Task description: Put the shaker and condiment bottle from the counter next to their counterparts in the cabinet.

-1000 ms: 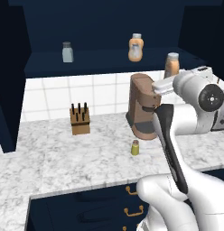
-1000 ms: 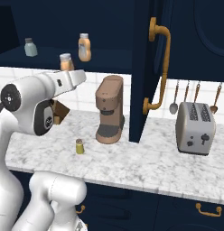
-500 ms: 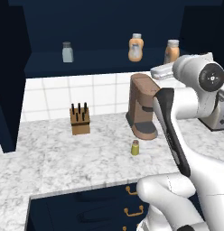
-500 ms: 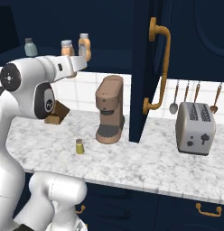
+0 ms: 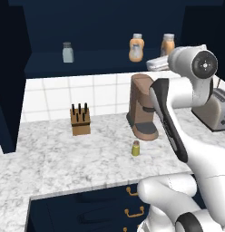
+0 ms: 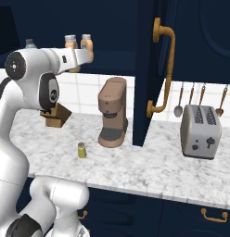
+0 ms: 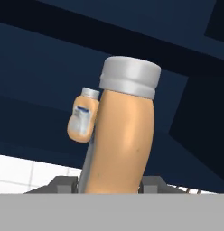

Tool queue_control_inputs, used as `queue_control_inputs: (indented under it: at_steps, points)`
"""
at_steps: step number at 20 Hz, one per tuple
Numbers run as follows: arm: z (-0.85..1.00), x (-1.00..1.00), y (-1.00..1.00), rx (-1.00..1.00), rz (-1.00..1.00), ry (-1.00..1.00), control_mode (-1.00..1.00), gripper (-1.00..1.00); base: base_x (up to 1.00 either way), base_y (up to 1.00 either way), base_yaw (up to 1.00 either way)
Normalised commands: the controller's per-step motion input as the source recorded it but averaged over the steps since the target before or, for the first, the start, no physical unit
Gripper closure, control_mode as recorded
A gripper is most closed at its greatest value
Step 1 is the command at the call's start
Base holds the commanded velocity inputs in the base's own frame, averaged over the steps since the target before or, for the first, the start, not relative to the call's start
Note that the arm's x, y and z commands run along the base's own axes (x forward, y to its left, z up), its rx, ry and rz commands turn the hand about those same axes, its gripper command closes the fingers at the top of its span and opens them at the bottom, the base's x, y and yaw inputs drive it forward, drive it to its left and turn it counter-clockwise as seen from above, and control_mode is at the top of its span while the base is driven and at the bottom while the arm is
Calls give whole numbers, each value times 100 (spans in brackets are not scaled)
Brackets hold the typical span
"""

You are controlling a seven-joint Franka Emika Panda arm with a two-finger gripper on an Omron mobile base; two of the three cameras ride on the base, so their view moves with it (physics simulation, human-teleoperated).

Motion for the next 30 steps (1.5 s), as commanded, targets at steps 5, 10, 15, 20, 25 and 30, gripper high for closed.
queue_control_inputs:
  at_steps: [5, 10, 15, 20, 25, 30]
  points:
    - [-2, 8, 0, 0, -1, -2, -100, 100, 0, 0, 0]
    - [0, 13, 0, 0, -2, -5, -100, 100, 0, 0, 0]
    - [-4, 20, 0, 0, -1, -3, -100, 100, 0, 0, 0]
    - [-11, 26, 0, 0, 0, 0, -100, 100, 0, 0, 0]
    - [0, 28, 0, 0, 0, 0, -100, 100, 0, 0, 0]
    - [0, 28, 0, 0, 0, 0, -100, 100, 0, 0, 0]
